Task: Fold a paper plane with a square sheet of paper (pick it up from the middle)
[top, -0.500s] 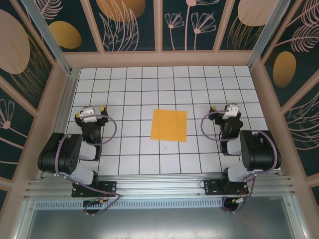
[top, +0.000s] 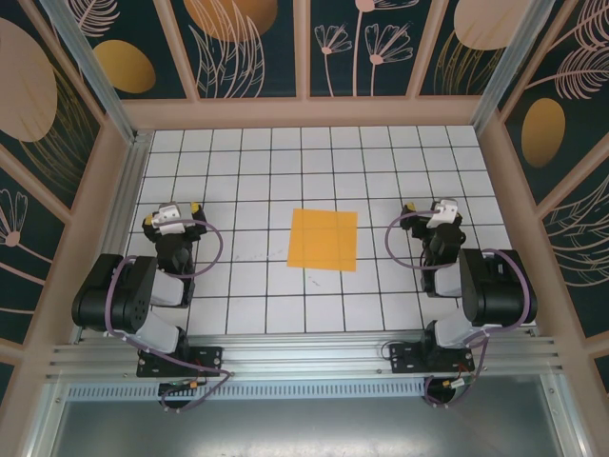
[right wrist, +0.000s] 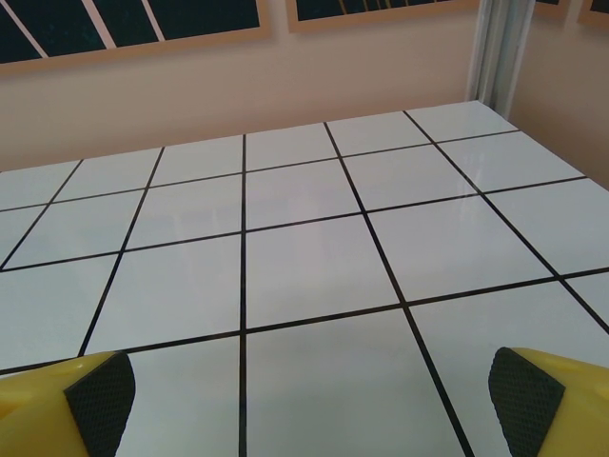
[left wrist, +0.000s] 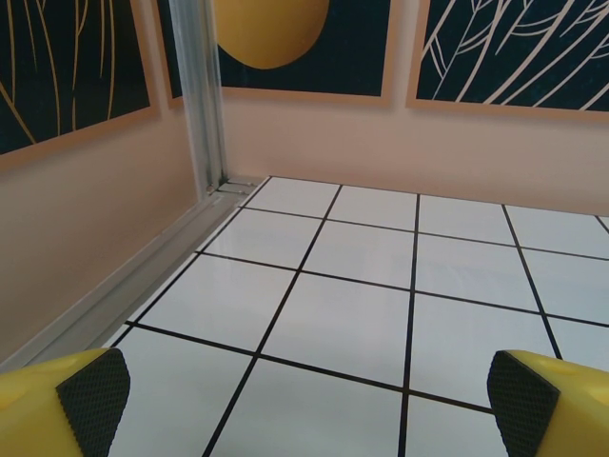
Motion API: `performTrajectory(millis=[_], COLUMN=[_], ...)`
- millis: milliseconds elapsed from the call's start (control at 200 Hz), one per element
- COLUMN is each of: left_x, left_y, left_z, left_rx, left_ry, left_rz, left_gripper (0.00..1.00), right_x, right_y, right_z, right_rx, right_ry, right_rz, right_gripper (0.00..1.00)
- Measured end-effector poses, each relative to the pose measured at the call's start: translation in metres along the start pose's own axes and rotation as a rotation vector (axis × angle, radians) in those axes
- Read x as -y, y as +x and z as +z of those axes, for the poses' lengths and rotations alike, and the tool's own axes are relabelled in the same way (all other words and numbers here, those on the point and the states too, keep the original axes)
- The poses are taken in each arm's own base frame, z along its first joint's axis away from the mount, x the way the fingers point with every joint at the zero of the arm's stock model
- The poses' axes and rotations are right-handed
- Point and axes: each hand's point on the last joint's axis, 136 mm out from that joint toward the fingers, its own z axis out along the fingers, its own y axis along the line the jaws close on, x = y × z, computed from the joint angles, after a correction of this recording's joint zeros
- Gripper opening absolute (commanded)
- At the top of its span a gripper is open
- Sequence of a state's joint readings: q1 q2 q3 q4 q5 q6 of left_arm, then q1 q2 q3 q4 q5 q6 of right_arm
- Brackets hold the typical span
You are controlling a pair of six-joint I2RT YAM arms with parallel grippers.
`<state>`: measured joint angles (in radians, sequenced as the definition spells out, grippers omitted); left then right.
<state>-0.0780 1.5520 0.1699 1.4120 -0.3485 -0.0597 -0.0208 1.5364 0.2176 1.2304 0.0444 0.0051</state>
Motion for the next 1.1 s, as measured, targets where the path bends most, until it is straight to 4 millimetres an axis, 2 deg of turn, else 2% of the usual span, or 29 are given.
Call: performTrajectory(millis=[330, 435, 495, 535, 600, 671, 731, 801, 881, 981, 1096], left_x=[-0.002, -0.005, -0.008, -0.009, -0.009, -0.007, -0.002, 0.004, 0.011, 0.028, 0.054], left_y=[-0.004, 0.002, 0.009, 0.009, -0.006, -0.031, -0.058, -0.087, -0.099, -0.095, -0.078], left_z=[-0.012, -0.023, -0.031, -0.034, -0.037, -0.034, -0.026, -0.017, -0.01, 0.0, 0.01], left_rx=[0.041, 0.034, 0.018, 0.018, 0.059, 0.112, 0.148, 0.18, 0.162, 0.073, -0.054], left_ry=[0.014, 0.022, 0.022, 0.025, 0.03, 0.03, 0.034, 0.045, 0.072, 0.14, 0.251], left_rz=[-0.014, -0.01, -0.003, -0.003, -0.018, -0.046, -0.086, -0.141, -0.194, -0.248, -0.315], left_gripper=[0.98, 0.99, 0.99, 0.99, 0.98, 0.98, 0.99, 0.99, 0.99, 0.98, 0.99], right_x=[-0.008, -0.009, -0.013, -0.015, -0.026, -0.043, -0.063, -0.088, -0.112, -0.138, -0.171], right_y=[0.003, 0.005, 0.002, -0.007, -0.035, -0.068, -0.078, -0.063, -0.031, -0.002, 0.022], right_z=[0.0, 0.003, 0.013, 0.026, 0.05, 0.064, 0.065, 0.057, 0.042, 0.029, 0.017], right_rx=[-0.012, -0.04, -0.095, -0.133, -0.172, -0.176, -0.196, -0.279, -0.423, -0.585, -0.716], right_ry=[-0.044, -0.052, -0.052, -0.047, -0.051, -0.065, -0.094, -0.134, -0.163, -0.176, -0.198], right_rz=[-0.004, -0.008, -0.009, -0.004, 0.005, 0.014, 0.017, 0.025, 0.046, 0.073, 0.078], right_gripper=[0.99, 0.99, 0.99, 0.99, 0.99, 0.99, 0.99, 0.99, 0.99, 0.99, 0.96])
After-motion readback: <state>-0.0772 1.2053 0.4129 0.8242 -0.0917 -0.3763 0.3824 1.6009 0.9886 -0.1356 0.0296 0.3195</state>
